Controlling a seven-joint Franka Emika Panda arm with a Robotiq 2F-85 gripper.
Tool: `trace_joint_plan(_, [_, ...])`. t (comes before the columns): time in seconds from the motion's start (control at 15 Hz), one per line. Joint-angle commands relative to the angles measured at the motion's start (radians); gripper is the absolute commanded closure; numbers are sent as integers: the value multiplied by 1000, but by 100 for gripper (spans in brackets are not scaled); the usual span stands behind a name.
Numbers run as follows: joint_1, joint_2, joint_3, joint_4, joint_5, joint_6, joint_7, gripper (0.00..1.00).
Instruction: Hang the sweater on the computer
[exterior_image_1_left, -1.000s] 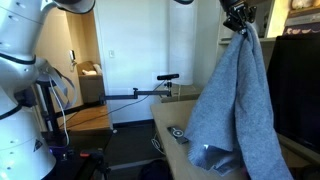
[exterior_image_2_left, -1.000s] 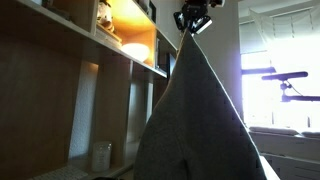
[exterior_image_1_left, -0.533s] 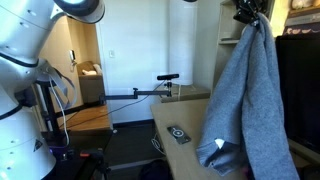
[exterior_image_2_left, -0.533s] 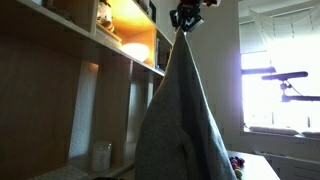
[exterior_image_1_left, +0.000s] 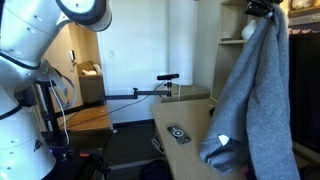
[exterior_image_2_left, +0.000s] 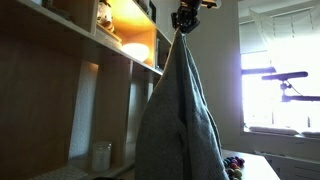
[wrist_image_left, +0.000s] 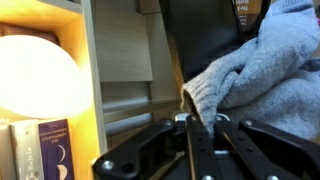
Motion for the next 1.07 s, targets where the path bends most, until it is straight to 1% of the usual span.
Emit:
trace_joint_plan(0.0, [11,41,-13,80,-7,-37,13,96])
trace_joint_plan(0.07, [0,15,-3,19,0,-2,3,96])
trace_joint_plan(0.73, [-1,28,-3,27,0,-9,1,97])
trace_joint_plan(1.0, [-6,40,6,26,9,18,0,97])
